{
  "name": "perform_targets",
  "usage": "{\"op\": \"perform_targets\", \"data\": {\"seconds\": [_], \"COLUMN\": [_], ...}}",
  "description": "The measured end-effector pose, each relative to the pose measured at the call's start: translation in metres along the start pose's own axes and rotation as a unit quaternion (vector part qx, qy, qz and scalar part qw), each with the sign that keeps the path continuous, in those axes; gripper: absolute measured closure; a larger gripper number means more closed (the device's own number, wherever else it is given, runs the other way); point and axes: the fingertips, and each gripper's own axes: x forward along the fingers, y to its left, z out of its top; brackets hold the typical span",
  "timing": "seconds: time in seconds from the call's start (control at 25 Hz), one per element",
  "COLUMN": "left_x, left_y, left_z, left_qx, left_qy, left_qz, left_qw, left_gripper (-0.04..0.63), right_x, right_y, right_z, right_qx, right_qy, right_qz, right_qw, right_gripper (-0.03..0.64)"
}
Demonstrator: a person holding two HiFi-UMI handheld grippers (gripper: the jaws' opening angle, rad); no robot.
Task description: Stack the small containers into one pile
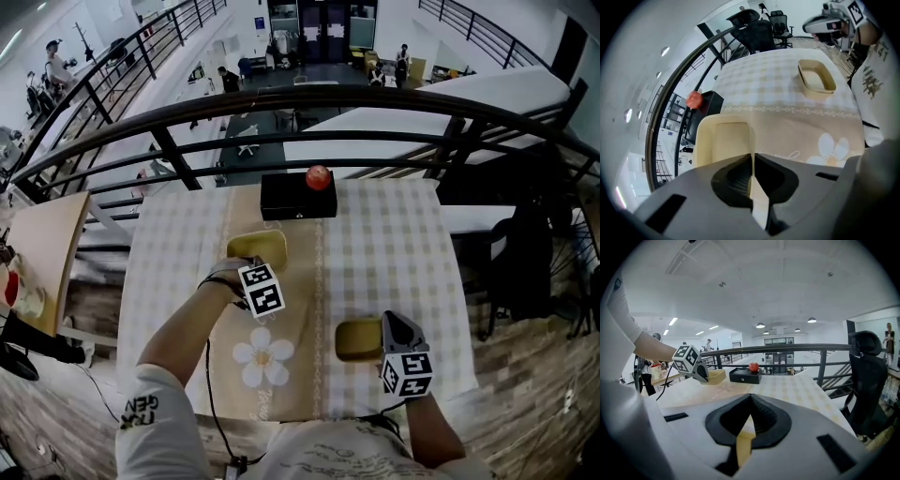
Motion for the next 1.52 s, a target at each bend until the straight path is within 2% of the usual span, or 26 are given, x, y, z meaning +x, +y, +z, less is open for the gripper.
{"op": "perform_targets", "data": {"seconds": [0.28, 0.6, 0.8, 1.0, 1.52], "left_x": [-0.069, -0.109, -0.107, -0.096, -0.079], "left_y": [-0.034, -0.072, -0.108, -0.149, -0.216], "left_z": [0.053, 0.132, 0.183, 0.213, 0.244], "left_qx": [-0.028, -0.003, 0.019, 0.042, 0.06], "left_qy": [-0.016, -0.04, -0.045, -0.039, -0.019], "left_qz": [-0.007, 0.006, -0.01, -0.023, -0.037], "left_qw": [0.9995, 0.9992, 0.9988, 0.9981, 0.9973], "left_gripper": [0.578, 0.58, 0.58, 0.58, 0.58], "right_x": [-0.033, -0.067, -0.085, -0.098, -0.107], "right_y": [-0.01, -0.031, -0.061, -0.085, -0.109], "right_z": [0.014, 0.014, 0.006, -0.006, -0.024], "right_qx": [-0.004, -0.006, -0.005, -0.001, 0.005], "right_qy": [-0.021, -0.034, -0.034, -0.029, -0.019], "right_qz": [0.013, 0.028, 0.026, 0.021, 0.039], "right_qw": [1.0, 0.999, 0.999, 0.999, 0.999], "right_gripper": [0.614, 0.614, 0.614, 0.614, 0.614]}}
